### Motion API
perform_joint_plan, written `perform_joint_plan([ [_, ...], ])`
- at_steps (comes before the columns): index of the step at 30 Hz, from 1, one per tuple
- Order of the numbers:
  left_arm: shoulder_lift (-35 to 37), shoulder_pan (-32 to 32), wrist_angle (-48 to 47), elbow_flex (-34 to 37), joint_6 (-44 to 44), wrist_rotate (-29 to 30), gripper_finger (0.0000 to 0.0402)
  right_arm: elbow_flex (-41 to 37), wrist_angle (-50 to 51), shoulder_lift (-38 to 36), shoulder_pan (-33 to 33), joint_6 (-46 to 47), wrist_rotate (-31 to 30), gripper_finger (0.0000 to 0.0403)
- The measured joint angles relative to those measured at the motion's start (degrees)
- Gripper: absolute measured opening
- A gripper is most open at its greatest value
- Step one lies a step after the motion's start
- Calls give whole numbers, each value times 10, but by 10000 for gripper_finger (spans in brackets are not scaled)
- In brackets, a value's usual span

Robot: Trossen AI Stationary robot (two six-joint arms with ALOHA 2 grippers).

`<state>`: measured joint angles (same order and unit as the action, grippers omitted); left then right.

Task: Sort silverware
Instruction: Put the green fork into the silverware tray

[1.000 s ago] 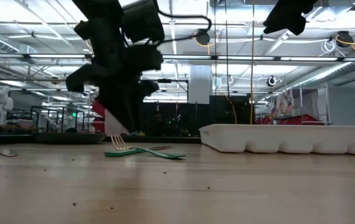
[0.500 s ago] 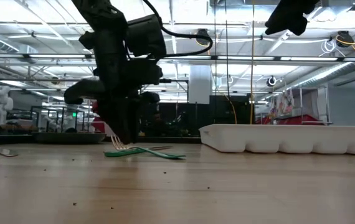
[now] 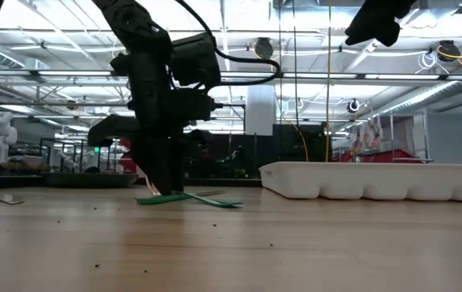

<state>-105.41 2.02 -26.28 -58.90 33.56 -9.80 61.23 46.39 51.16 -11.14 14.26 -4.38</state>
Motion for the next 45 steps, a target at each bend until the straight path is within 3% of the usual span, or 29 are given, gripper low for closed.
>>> perform_joint_plan([
  [7,-12,0,2,1,2,1,92,0,6,0,0,0,0,126],
  [13,-14,7,5,1,2,-2,15,0,6,0,0,0,0,126],
  [23,8,2,-2,2,-73,11,11,0,6,0,0,0,0,126],
  [34,107,1,-90,-53,-272,79,10,0,6,-8,0,28,-3,125],
  [39,128,3,-67,-125,-429,118,10,0,7,-40,0,84,-6,125],
  [45,122,12,32,-204,-563,158,10,0,24,-100,0,126,-6,125],
])
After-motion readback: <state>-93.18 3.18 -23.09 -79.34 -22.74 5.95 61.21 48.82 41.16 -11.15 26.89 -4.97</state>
